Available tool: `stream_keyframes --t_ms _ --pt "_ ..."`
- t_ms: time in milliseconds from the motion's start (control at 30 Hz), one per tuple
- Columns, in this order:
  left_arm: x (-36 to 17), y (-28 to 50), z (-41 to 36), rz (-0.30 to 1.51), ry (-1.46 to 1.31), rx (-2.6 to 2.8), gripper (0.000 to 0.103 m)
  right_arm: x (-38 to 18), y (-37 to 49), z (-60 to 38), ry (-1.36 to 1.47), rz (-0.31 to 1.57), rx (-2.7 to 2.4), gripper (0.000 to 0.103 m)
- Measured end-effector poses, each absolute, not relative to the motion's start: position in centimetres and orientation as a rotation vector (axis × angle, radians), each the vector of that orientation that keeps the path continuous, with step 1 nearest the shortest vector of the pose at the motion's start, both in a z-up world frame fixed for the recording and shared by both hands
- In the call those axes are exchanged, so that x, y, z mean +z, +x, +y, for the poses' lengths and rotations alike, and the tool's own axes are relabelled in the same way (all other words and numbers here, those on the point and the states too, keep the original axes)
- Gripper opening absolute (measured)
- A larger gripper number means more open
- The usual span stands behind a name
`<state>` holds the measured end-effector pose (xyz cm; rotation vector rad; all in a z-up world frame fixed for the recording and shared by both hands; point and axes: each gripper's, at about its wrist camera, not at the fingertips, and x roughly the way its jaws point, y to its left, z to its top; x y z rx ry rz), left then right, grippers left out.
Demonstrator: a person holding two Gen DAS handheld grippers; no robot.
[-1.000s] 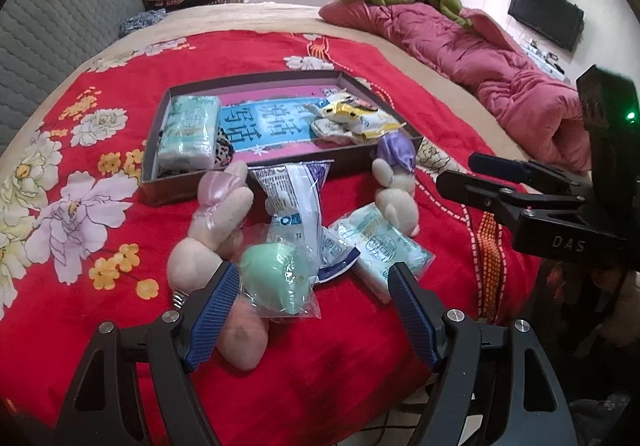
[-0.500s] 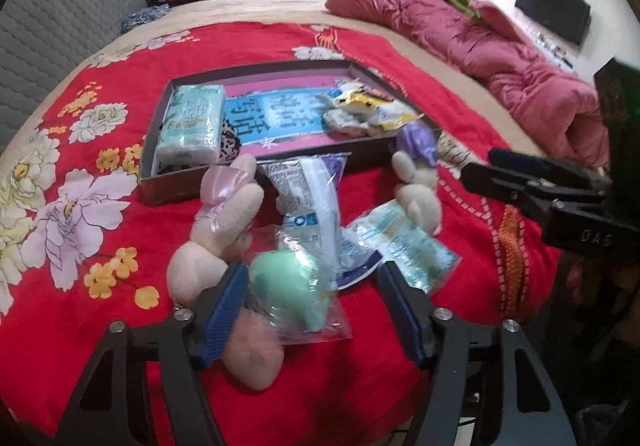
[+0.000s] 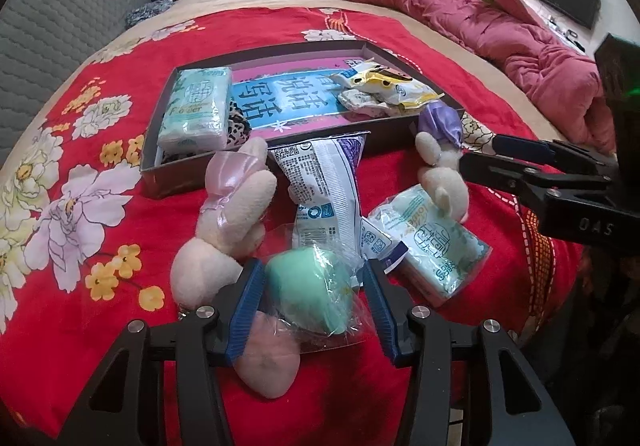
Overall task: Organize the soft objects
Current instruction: 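Grasp the bagged green ball with the left tool while the right tool grasps the purple-bow bunny, then lift the ball and bunny and carry them over the pink box with both tools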
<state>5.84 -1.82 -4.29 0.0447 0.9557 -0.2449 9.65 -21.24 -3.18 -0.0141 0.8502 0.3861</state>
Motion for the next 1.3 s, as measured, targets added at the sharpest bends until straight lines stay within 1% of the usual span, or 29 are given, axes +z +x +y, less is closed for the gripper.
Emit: stream_keyframes --t_ms 300,367,400,667,700,733,1000,1300 --pt "-4.7 6.2 -2.2 0.962 0.082 -0.238 0.052 -5.2 12.0 -20.2 0.005 0.901 0.388 0.074" --pt "-4.8 6.3 -2.2 0.963 0.085 -0.238 0.051 -5.7 12.5 -20.2 0.021 0.920 0.396 0.072" --pt "-4.9 6.4 -2.2 0.964 0.085 -0.237 0.050 -5.9 12.7 -20.3 0.044 0.930 0.411 0.068" --pt "-4.6 6.5 -2.0 0.952 0.058 -0.247 0.048 -5.7 12.8 -20.7 0.075 0.923 0.425 0.055" --pt "-4.4 6.5 -1.9 0.947 0.049 -0.249 0.048 -5.6 12.8 -20.9 0.080 0.920 0.423 0.049" --pt "-4.2 6.4 -1.9 0.941 0.040 -0.254 0.047 -5.4 12.7 -21.0 0.086 0.916 0.421 0.046" --pt "-2.6 5.8 -1.7 0.874 -0.007 -0.292 0.047 -4.5 12.5 -21.6 0.106 0.888 0.422 0.045" --pt "-0.8 5.5 -0.7 0.803 -0.072 -0.309 0.047 -1.9 11.8 -22.5 0.124 0.785 0.436 0.045"
